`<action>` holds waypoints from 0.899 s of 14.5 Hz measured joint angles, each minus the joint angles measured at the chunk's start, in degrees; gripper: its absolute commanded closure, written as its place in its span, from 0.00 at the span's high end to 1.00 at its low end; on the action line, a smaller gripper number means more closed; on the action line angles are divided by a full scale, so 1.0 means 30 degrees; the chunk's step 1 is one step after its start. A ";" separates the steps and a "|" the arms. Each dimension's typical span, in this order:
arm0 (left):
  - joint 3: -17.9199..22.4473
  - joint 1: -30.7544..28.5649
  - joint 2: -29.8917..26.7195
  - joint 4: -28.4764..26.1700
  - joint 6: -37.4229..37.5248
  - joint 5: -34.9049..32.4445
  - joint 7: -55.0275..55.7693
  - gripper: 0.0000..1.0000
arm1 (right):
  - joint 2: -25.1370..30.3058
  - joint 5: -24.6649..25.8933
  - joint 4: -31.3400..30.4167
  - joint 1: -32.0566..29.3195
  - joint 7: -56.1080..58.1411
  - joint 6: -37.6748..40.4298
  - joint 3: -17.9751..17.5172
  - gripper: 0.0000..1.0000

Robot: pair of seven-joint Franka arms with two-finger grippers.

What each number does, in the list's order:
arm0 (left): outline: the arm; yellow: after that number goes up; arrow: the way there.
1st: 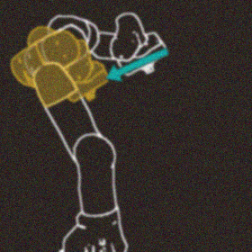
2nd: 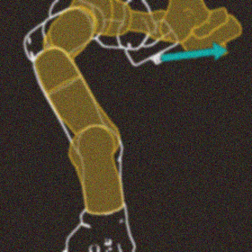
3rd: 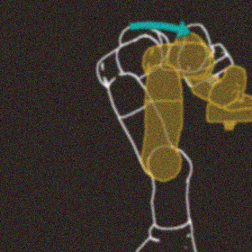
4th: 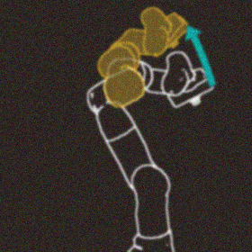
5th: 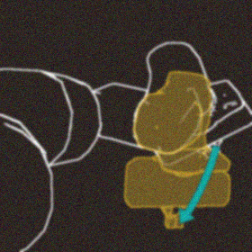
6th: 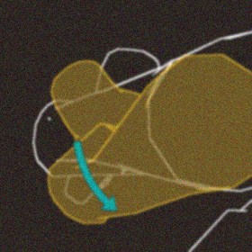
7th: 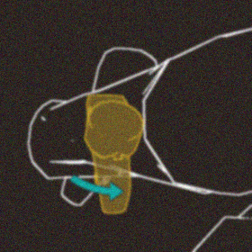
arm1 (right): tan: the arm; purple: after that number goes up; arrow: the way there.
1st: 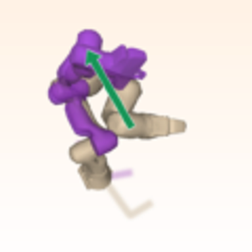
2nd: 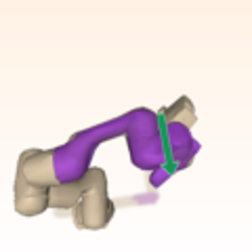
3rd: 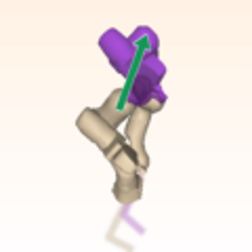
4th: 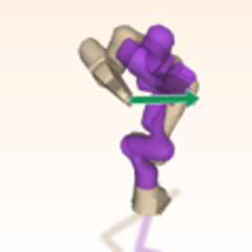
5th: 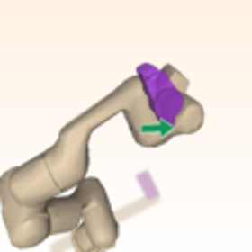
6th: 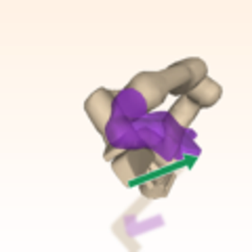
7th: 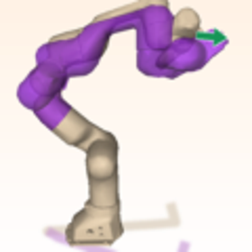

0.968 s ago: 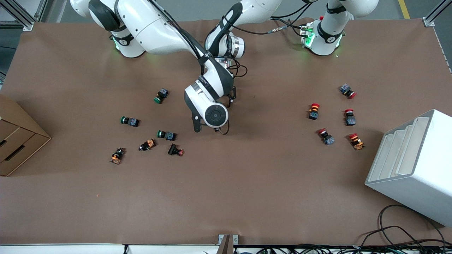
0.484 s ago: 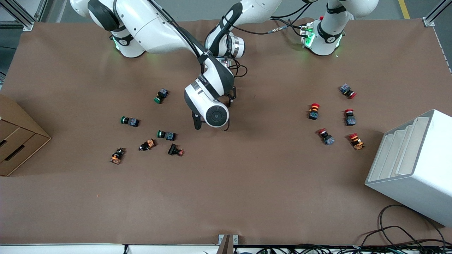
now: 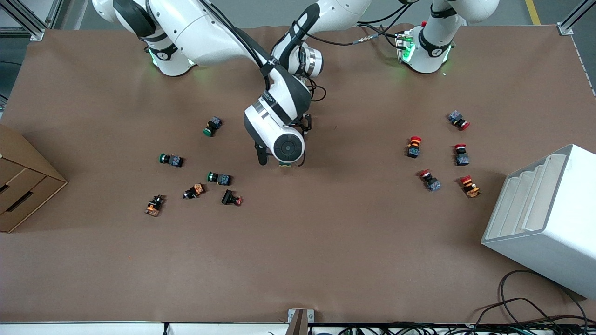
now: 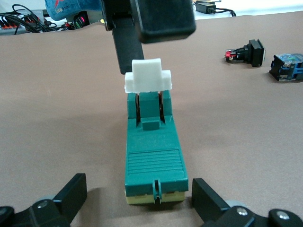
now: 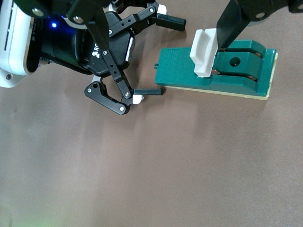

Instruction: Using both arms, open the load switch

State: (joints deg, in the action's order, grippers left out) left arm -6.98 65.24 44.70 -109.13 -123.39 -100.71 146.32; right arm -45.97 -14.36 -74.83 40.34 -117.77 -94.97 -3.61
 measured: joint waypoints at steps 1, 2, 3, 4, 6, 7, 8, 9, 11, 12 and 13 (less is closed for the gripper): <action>0.0000 0.0000 0.0002 0.0002 0.0001 0.0000 0.0000 1.00 | 0.0000 0.0000 -0.0057 0.0001 0.0072 0.0021 -0.0020 1.00; 0.0000 0.0001 0.0004 0.0003 0.0005 0.0000 0.0000 1.00 | -0.0001 0.0000 -0.0154 0.0002 0.0135 0.0042 -0.0041 1.00; 0.0000 0.0001 0.0005 0.0003 0.0006 0.0000 0.0000 1.00 | -0.0006 0.0000 -0.0317 0.0009 0.0190 0.0046 -0.0078 1.00; 0.0000 0.0002 0.0005 0.0004 0.0007 0.0000 0.0000 1.00 | -0.0009 0.0000 -0.0494 0.0027 0.0246 0.0046 -0.0105 1.00; 0.0001 0.0012 0.0010 0.0005 0.0022 0.0000 0.0001 1.00 | -0.0015 0.0000 -0.0796 0.0065 0.0359 0.0045 -0.0136 1.00; 0.0002 0.0020 0.0015 0.0007 0.0038 0.0000 0.0016 1.00 | -0.0015 0.0000 -0.0947 0.0080 0.0428 0.0043 -0.0147 1.00; 0.0004 0.0034 0.0023 0.0010 0.0063 0.0000 0.0030 1.00 | -0.0024 0.0000 -0.1096 0.0095 0.0474 0.0008 -0.0151 1.00; 0.0006 0.0051 0.0035 0.0016 0.0103 0.0000 0.0049 1.00 | -0.0029 0.0000 -0.1246 0.0114 0.0512 -0.0124 -0.0162 1.00; 0.0007 0.0091 0.0063 0.0028 0.0197 0.0000 0.0114 1.00 | -0.0061 0.0032 -0.1507 0.0196 0.0536 -0.0578 -0.0171 1.00; 0.0009 0.0109 0.0078 0.0036 0.0241 -0.0001 0.0178 1.00 | -0.0087 0.0032 -0.1562 0.0202 0.0543 -0.0704 -0.0170 1.00; 0.0024 0.0143 0.0089 0.0039 0.0282 -0.0001 0.0245 1.00 | -0.0102 0.0032 -0.1579 0.0200 0.0564 -0.0739 -0.0165 1.00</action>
State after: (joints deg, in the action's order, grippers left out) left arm -6.91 65.67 44.97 -109.01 -122.54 -100.71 147.05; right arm -46.28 -14.26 -79.57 40.94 -116.08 -97.19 -4.11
